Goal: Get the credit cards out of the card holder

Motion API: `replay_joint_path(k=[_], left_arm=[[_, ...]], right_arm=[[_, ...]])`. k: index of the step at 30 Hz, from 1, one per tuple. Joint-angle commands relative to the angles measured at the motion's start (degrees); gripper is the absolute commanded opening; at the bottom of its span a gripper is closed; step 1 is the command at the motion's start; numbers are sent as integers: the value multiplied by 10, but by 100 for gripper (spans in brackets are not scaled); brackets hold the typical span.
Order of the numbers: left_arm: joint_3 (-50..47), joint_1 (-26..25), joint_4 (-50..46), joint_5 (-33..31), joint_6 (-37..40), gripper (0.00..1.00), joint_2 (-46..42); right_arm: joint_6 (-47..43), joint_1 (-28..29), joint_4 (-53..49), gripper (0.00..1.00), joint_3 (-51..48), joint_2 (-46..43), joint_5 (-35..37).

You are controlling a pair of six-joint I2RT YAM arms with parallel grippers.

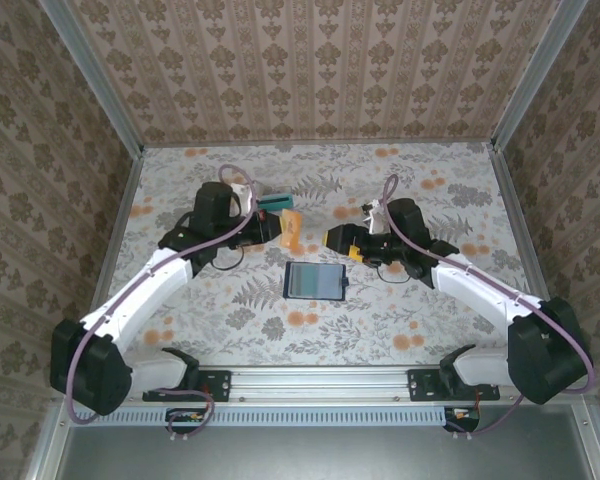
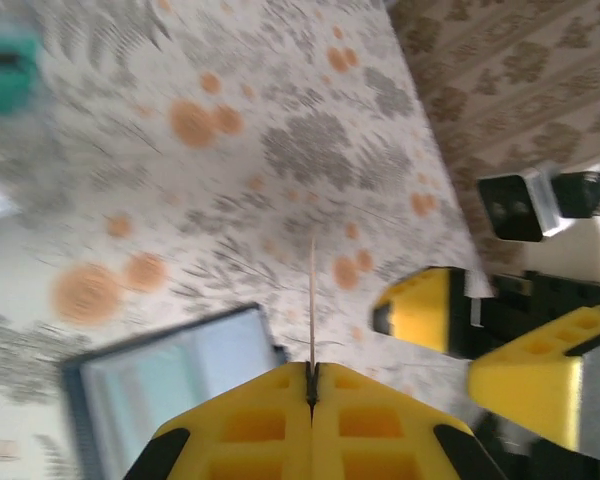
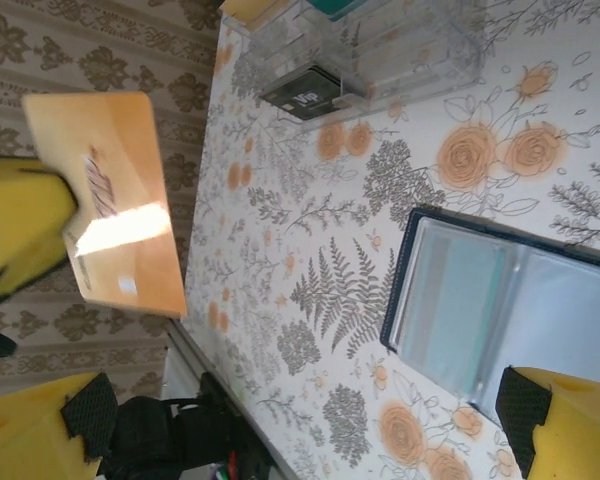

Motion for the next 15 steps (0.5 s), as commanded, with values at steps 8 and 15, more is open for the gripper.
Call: replay_joint_path(k=[8, 15], left_arm=[[29, 6, -87, -194, 432, 0, -65], [32, 31, -67, -257, 645, 0, -43]], right_arm=[[-69, -26, -82, 100, 40, -20, 22], [-80, -58, -101, 100, 56, -26, -3]])
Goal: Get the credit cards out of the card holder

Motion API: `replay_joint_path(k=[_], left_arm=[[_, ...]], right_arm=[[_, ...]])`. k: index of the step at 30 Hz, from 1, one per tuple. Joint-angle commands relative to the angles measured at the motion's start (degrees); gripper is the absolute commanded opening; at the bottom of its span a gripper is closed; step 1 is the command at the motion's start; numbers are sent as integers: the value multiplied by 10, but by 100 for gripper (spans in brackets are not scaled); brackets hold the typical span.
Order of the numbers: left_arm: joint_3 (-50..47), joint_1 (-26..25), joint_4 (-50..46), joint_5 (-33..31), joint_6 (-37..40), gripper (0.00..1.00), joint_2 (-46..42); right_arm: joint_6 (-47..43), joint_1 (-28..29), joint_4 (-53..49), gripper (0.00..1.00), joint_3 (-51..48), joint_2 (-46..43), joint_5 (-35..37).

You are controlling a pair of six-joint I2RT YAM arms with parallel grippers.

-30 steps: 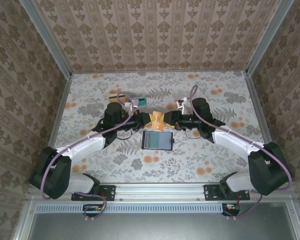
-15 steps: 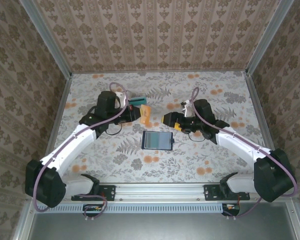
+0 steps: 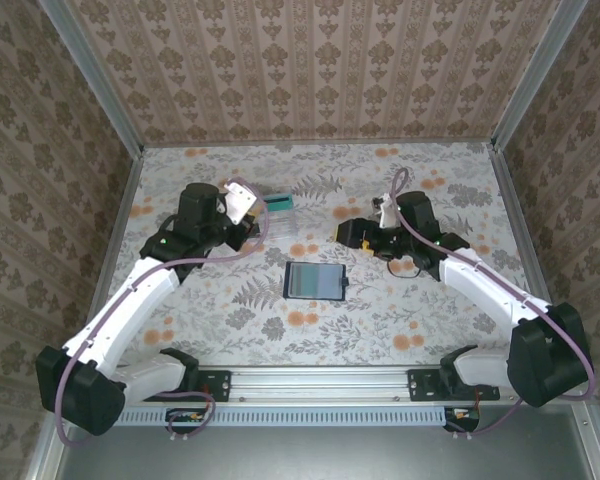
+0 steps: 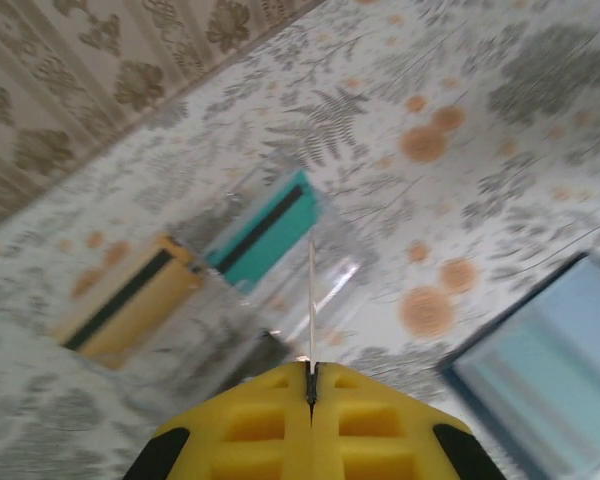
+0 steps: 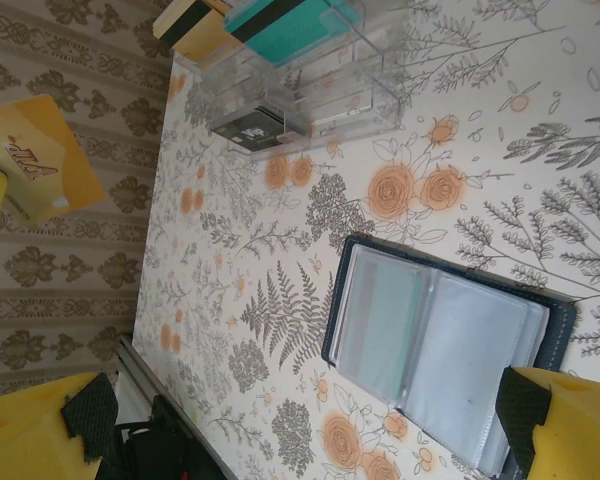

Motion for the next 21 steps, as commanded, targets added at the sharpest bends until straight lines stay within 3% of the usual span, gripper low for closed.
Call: replay_joint_path(k=[1, 9, 21], left_arm=[[20, 23, 3, -42, 172, 0, 16], [72, 69, -53, 46, 383, 0, 85], [129, 117, -12, 62, 492, 0, 221]], right_arm=[[-18, -13, -23, 100, 25, -18, -23], [-19, -42, -32, 100, 48, -18, -56], [-28, -44, -60, 100, 93, 9, -73]])
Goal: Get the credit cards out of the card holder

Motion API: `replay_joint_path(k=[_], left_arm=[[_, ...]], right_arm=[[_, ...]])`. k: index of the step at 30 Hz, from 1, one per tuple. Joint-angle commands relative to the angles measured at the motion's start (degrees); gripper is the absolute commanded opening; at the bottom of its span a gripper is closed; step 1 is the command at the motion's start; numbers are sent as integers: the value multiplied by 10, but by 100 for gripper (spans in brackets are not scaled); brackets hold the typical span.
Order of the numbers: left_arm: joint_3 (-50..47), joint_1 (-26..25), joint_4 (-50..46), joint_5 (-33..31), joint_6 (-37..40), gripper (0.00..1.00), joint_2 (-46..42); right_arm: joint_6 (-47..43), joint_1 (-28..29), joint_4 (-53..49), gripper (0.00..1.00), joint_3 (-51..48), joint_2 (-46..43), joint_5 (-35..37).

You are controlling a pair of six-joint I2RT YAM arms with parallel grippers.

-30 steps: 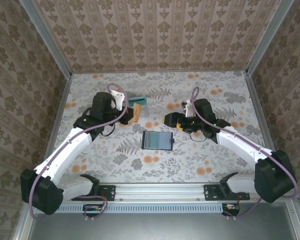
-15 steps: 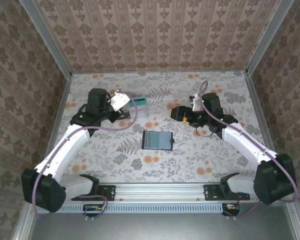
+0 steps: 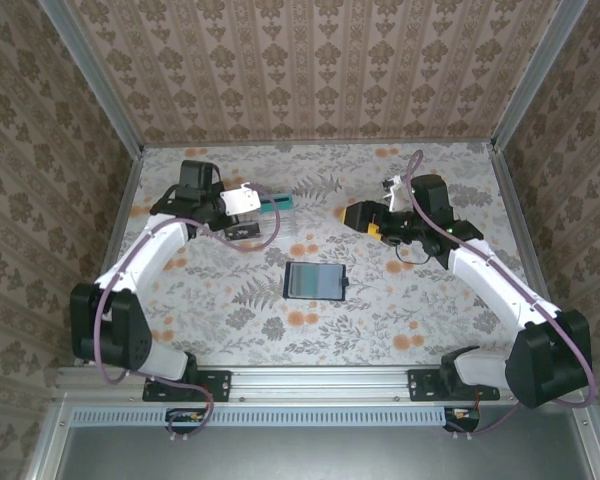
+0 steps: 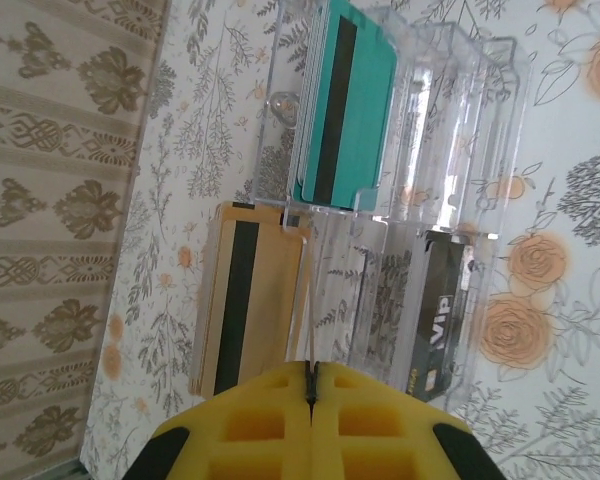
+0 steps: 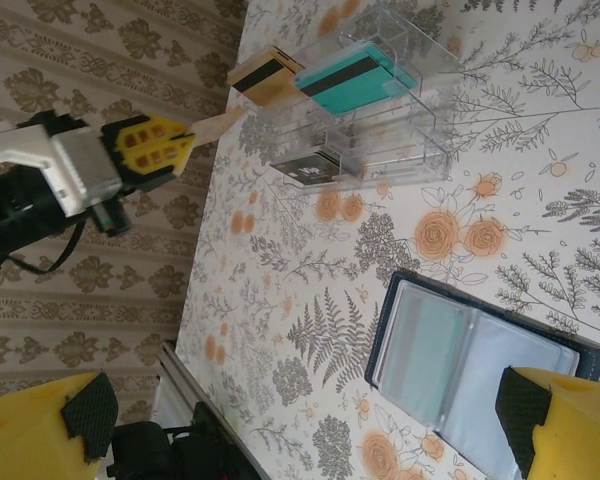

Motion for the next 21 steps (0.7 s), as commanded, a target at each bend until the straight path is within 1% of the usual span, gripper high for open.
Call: replay_joint_path(k=[1, 5, 10, 18, 21], left_arm=[[35, 8, 12, 21, 50, 0, 26], [55, 15, 23, 15, 58, 0, 59], [66, 18, 26, 8, 87, 0, 83], [86, 22, 16, 16, 94, 0, 112], [85, 21, 18, 9, 95, 0, 122]], right_arm=[[-16, -3, -23, 100, 30, 13, -13], [-17, -3, -25, 100, 43, 28, -14], [-20, -4, -26, 100, 53, 47, -19], [-22, -8, -28, 100, 70, 65, -27], [-22, -9, -28, 100, 72, 65, -28]])
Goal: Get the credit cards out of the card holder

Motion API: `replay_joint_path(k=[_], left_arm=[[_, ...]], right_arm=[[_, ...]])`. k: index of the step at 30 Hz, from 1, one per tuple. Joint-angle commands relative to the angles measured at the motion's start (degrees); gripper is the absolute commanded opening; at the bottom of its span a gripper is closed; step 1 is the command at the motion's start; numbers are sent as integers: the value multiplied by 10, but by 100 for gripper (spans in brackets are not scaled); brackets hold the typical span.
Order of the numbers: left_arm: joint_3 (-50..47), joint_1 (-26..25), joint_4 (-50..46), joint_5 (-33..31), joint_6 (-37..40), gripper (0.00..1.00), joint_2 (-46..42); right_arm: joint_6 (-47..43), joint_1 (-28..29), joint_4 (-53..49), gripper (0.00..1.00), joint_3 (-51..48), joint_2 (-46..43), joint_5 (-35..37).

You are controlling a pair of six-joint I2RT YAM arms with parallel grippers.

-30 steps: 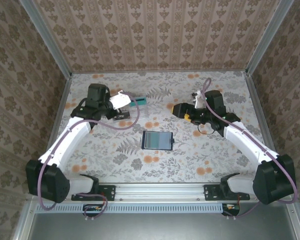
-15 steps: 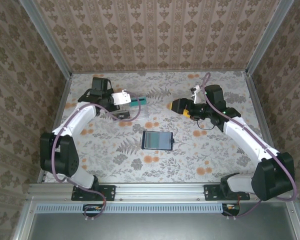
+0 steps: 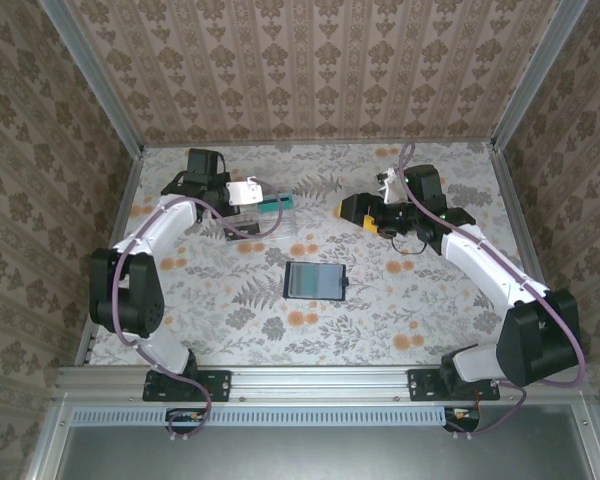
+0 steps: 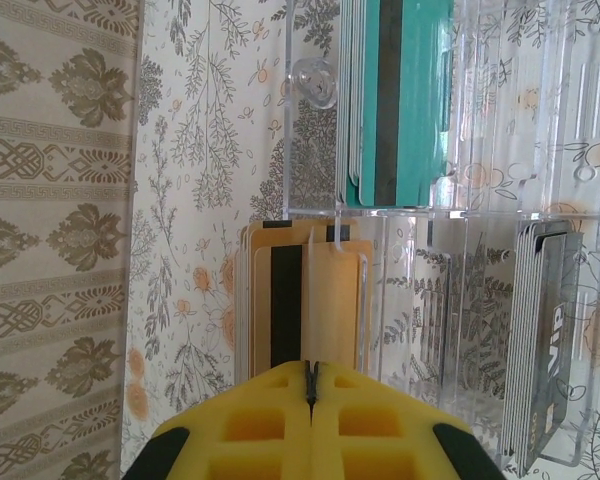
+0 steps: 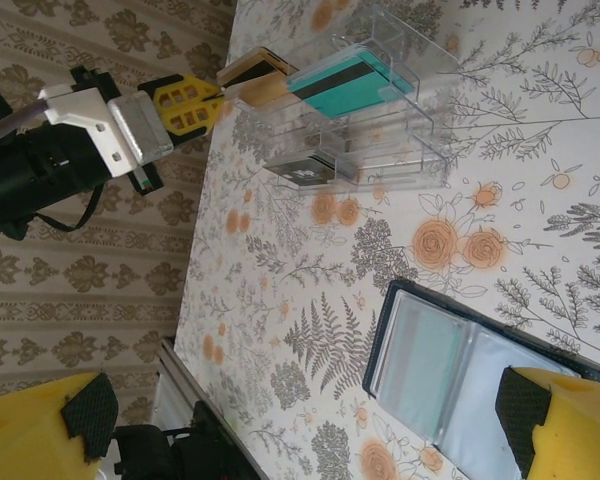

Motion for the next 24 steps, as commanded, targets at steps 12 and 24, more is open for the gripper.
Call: replay_joint_path(k=[12, 24], left_arm=[[18, 14, -7, 2, 10, 0, 35], [35, 17, 26, -16, -19, 35, 49]], right_arm=[[-3, -7, -7, 100, 18, 23, -15], [1, -8, -2, 100, 15, 24, -18]])
